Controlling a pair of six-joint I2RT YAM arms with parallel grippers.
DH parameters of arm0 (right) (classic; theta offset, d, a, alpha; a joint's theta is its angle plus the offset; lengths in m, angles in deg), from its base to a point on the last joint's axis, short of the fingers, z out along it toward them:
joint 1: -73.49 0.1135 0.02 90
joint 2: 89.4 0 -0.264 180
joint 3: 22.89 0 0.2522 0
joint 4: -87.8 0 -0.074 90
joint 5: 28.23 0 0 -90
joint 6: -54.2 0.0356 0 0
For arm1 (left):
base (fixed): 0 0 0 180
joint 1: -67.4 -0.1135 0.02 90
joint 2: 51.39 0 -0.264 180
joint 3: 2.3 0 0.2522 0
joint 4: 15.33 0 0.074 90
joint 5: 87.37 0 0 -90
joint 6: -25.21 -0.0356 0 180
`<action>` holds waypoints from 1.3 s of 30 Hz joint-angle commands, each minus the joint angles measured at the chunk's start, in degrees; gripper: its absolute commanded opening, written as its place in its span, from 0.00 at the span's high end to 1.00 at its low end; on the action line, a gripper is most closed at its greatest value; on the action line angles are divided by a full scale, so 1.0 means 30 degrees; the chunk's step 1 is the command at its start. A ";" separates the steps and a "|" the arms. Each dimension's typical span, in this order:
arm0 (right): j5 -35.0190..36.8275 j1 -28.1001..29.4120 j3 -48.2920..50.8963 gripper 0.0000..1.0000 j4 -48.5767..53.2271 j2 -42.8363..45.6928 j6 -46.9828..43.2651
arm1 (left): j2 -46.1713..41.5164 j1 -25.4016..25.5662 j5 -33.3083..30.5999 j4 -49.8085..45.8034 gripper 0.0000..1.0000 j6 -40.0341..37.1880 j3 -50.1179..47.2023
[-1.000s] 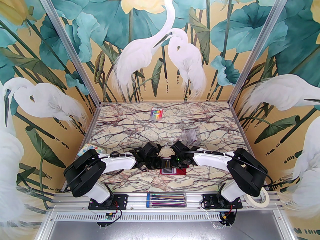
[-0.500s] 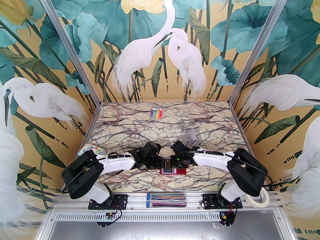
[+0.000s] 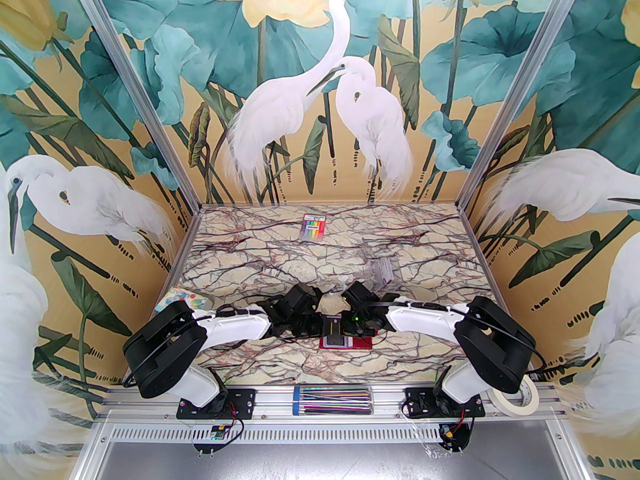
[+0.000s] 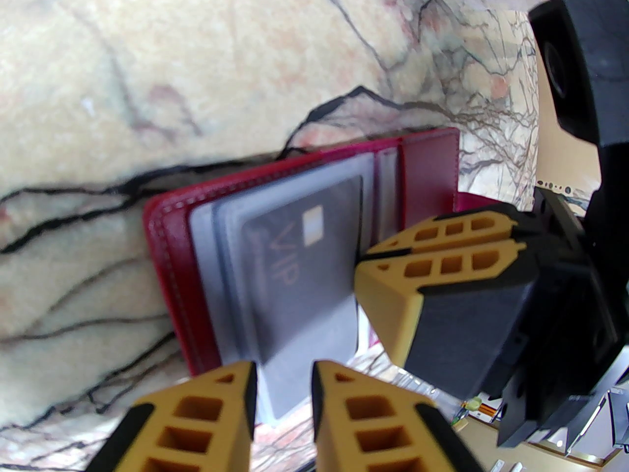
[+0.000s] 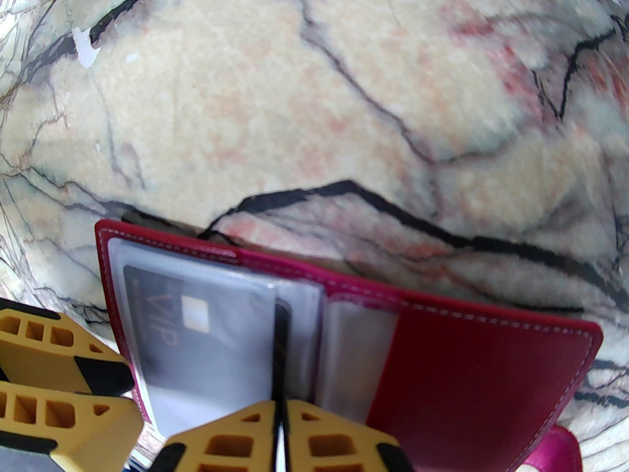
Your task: Put the credit cards into the card holder
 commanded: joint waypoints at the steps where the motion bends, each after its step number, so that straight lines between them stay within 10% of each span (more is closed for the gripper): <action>1: 0.0314 -0.0053 0.0596 0.90 0.0329 -0.0236 -0.0154 | 0.0287 0.0091 -0.0105 -0.0158 0.75 0.0052 0.0012; 39: 0.0281 -0.0069 0.0250 0.90 0.0677 -0.0389 -0.0345 | 0.0454 0.0117 0.0948 0.0534 0.74 0.0052 0.0285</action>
